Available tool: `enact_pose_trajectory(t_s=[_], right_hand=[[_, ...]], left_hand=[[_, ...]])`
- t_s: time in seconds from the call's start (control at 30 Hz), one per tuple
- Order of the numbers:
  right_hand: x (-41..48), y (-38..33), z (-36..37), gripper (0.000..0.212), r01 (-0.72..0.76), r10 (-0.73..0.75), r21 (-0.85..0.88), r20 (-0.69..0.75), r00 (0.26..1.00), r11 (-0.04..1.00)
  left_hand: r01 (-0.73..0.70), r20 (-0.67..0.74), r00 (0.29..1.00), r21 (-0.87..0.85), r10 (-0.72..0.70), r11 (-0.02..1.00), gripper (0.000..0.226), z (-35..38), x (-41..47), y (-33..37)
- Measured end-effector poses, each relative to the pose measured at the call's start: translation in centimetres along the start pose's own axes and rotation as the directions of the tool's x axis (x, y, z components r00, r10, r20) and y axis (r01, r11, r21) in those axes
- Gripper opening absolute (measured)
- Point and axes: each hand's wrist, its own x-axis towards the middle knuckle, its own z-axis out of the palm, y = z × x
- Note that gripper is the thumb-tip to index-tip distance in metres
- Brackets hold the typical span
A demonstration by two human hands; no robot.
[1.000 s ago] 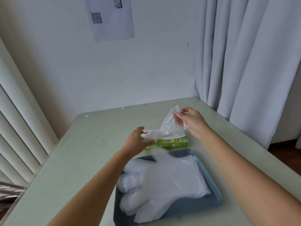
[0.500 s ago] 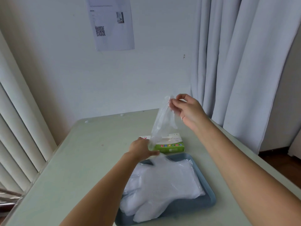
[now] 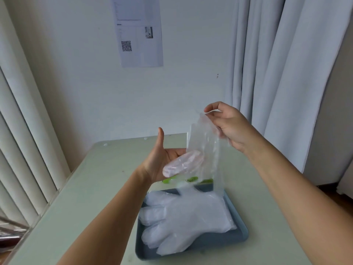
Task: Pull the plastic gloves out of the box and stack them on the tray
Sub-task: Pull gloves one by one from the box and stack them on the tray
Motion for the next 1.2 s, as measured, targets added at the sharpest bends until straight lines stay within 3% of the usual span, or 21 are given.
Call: enact_pose_trajectory(t_s=[0.1, 0.17, 0.23, 0.3, 0.4, 0.47, 0.57, 0.63, 0.73, 0.8, 0.87, 0.97, 1.1, 1.2], right_hand=[[-0.6, 0.5, -0.4, 0.018, -0.017, 0.008, -0.090, -0.098, 0.995, 0.996], [-1.0, 1.2, -0.5, 0.016, -0.030, 0.002, -0.201, -0.138, 0.990, 0.979], [-1.4, 1.9, -0.5, 0.013, -0.025, -0.013, -0.288, -0.132, 0.991, 0.957], [-1.9, 2.4, -0.6, 0.012, -0.018, -0.026, -0.303, -0.138, 0.990, 0.953], [-2.6, 2.6, -1.6, 0.007, -0.034, 0.017, -0.114, -0.145, 0.989, 0.993], [-2.9, 2.7, -2.7, 0.021, -0.183, 0.183, 0.145, 0.011, 0.983, 0.972], [-3.6, 3.5, -3.5, 0.067, -0.470, 0.368, 0.187, 0.406, 0.837, 0.863], [-4.0, 4.8, -3.1, 0.070, -0.587, 0.442, 0.198, 0.486, 0.754, 0.785], [-5.1, 6.3, -1.7, 0.026, -0.624, 0.517, 0.173, 0.417, 0.747, 0.762], [-5.7, 7.0, -1.0, 0.013, -0.602, 0.526, 0.177, 0.339, 0.780, 0.779], [-6.0, 7.8, -0.6, 0.010, -0.597, 0.545, 0.180, 0.270, 0.794, 0.781], [-6.6, 9.1, -0.3, 0.011, -0.593, 0.572, 0.058, 0.206, 0.794, 0.803], [-7.3, 11.3, 0.1, 0.009, -0.569, 0.583, -0.130, 0.132, 0.801, 0.812], [-7.8, 13.7, 0.6, 0.016, -0.548, 0.591, -0.292, 0.076, 0.803, 0.784]], left_hand=[[-0.007, 0.140, 0.990, 0.047, 0.000, 0.999, 0.120, 0.2, -0.4, -0.4], [-0.041, 0.200, 0.980, 0.177, 0.005, 0.983, 0.108, 0.7, -0.9, -0.6], [-0.102, 0.201, 0.979, 0.282, 0.045, 0.954, 0.076, 1.9, -1.5, -0.7], [-0.149, 0.097, 0.988, 0.328, 0.124, 0.933, 0.037, 3.0, -1.9, -0.6], [-0.162, -0.075, 0.974, 0.430, 0.214, 0.888, 0.014, 3.5, -2.6, -0.4], [-0.136, -0.121, 0.966, 0.518, 0.229, 0.845, 0.008, 3.6, -3.2, -0.1], [-0.095, -0.131, 0.968, 0.596, 0.214, 0.797, 0.011, 4.0, -3.9, 0.2], [-0.077, -0.139, 0.971, 0.598, 0.197, 0.798, 0.026, 3.7, -3.9, 0.3], [0.001, -0.170, 0.977, 0.597, 0.126, 0.802, 0.034, 2.4, -4.1, 0.4], [0.099, -0.277, 0.957, 0.586, 0.084, 0.804, 0.030, 1.4, -4.4, 0.5], [0.212, -0.406, 0.911, 0.615, 0.074, 0.759, 0.028, 0.4, -4.6, 0.8], [0.354, -0.505, 0.847, 0.768, 0.166, 0.533, 0.032, -1.1, -4.3, 0.7], [0.381, -0.587, 0.794, 0.682, 0.157, 0.625, 0.033, -2.6, -3.1, -1.5], [0.400, -0.582, 0.792, 0.724, 0.185, 0.562, 0.030, -3.9, -2.4, -3.6]])
